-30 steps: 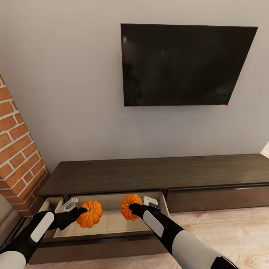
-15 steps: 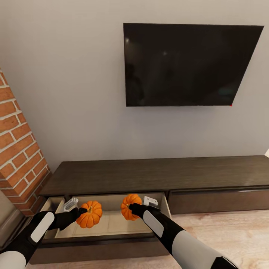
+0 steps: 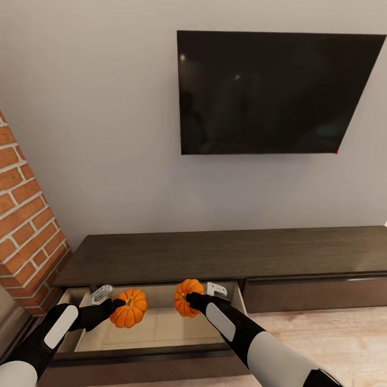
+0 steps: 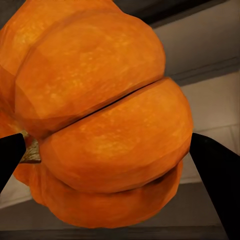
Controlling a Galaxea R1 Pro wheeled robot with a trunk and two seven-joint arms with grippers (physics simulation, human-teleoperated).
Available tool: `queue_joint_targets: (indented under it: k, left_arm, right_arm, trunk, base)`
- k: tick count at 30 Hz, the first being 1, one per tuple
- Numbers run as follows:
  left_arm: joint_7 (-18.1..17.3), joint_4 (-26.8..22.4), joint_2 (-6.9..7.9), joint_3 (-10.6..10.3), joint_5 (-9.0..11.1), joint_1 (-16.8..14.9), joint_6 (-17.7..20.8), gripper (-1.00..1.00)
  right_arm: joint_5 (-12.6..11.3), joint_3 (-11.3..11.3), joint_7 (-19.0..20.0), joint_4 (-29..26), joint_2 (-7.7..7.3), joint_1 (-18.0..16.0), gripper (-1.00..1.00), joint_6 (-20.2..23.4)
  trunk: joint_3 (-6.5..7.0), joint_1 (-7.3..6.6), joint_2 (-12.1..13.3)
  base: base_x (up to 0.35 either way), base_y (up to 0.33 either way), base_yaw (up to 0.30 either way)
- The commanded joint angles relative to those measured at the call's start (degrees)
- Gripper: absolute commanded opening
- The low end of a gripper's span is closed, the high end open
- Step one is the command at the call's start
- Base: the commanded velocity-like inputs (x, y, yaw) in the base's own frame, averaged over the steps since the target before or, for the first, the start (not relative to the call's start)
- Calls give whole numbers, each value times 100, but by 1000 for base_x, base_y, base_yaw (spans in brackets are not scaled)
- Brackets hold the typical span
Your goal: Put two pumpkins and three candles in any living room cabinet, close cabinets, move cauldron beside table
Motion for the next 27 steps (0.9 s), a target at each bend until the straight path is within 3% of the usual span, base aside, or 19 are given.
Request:
queue_joint_targets:
  k: [1, 11, 27]
  left_arm:
    - [-11, -3, 6, -10, 0, -3, 10, -100]
    - [-19, -11, 23, 10, 27, -3, 10, -100]
    - [-9, -3, 6, 4, -35, -3, -155, -100]
  right_arm:
    - [-16, 17, -29, -5, 0, -5, -100, 13]
    - [-24, 17, -29, -5, 0, -7, -100, 15]
    - [-31, 25, -37, -2, 0, -5, -100, 106]
  trunk:
    - [-5, 0, -3]
    - [-5, 0, -3]
    - [-293, 352, -644]
  base:
    - [47, 0, 0]
    - [8, 0, 0]
    - [0, 0, 0]
